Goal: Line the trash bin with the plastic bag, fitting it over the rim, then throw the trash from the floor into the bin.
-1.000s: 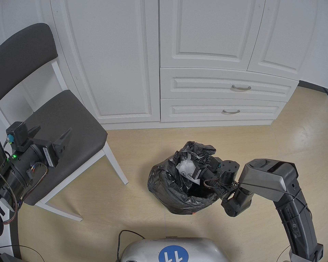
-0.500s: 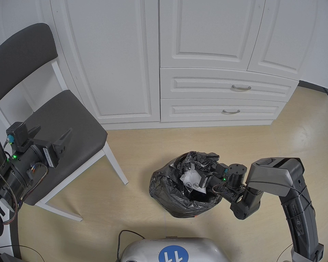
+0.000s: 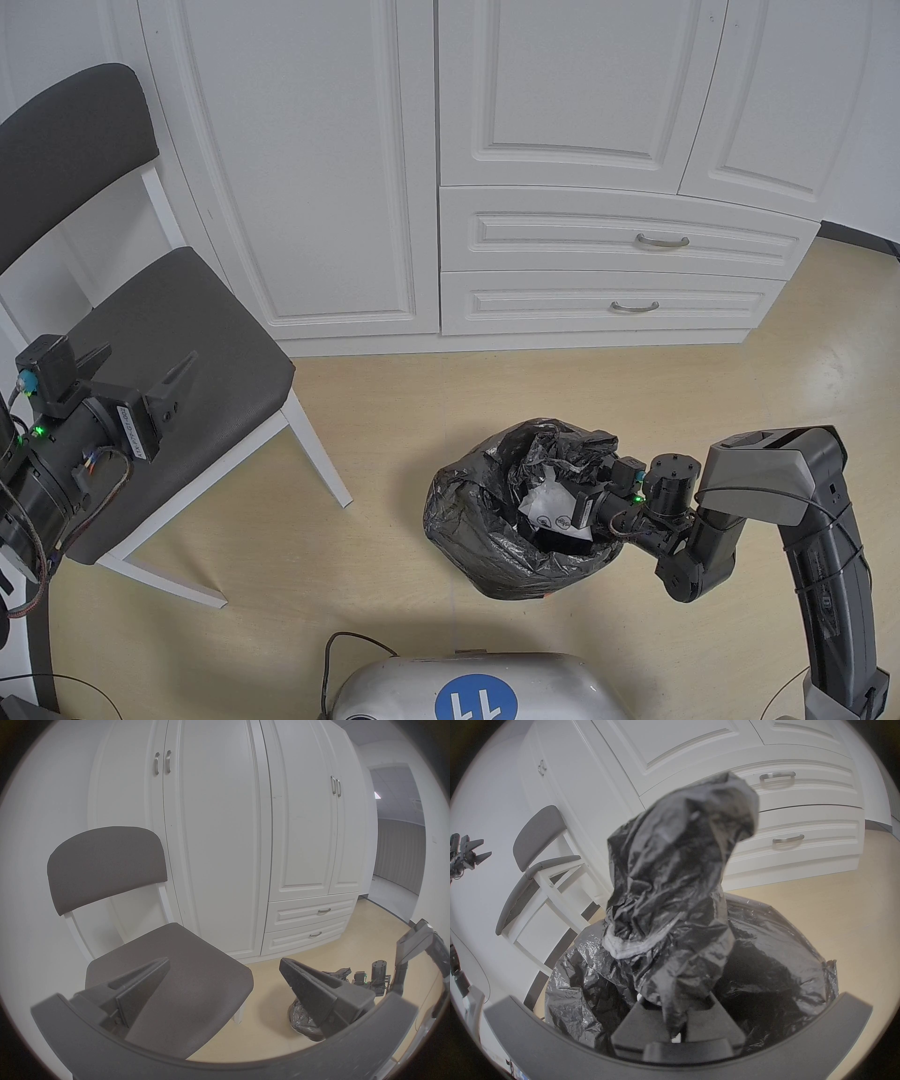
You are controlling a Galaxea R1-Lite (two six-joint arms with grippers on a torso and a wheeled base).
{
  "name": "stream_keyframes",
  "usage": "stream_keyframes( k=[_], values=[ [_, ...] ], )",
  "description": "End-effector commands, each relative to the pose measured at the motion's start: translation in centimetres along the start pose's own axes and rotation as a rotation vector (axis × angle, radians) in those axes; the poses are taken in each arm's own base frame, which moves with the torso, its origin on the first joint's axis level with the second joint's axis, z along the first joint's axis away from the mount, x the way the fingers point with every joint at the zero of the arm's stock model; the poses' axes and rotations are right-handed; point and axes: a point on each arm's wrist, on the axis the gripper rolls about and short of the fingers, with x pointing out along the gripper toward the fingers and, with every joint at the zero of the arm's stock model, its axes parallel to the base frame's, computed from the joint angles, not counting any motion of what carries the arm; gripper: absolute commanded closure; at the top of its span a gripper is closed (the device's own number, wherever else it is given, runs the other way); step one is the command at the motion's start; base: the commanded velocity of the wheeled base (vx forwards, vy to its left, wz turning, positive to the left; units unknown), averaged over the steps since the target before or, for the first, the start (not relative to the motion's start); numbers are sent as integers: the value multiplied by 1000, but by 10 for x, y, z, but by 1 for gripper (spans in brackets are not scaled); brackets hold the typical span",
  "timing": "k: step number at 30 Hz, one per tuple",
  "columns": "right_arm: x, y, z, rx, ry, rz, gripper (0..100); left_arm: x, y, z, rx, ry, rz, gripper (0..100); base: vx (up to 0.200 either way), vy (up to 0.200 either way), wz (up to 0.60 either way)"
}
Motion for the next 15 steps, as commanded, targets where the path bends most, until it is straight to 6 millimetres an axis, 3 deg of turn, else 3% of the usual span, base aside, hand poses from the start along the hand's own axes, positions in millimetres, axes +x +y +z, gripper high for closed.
stream_keyframes(
  k=[1,15],
  values=[
    [0,2,5,0,-25,7,100,-1,0,1,-1,-3,0,0,0,0,0],
    [6,20,9,48,-44,29,100,-1,0,1,-2,-6,1,0,0,0,0]
  ],
)
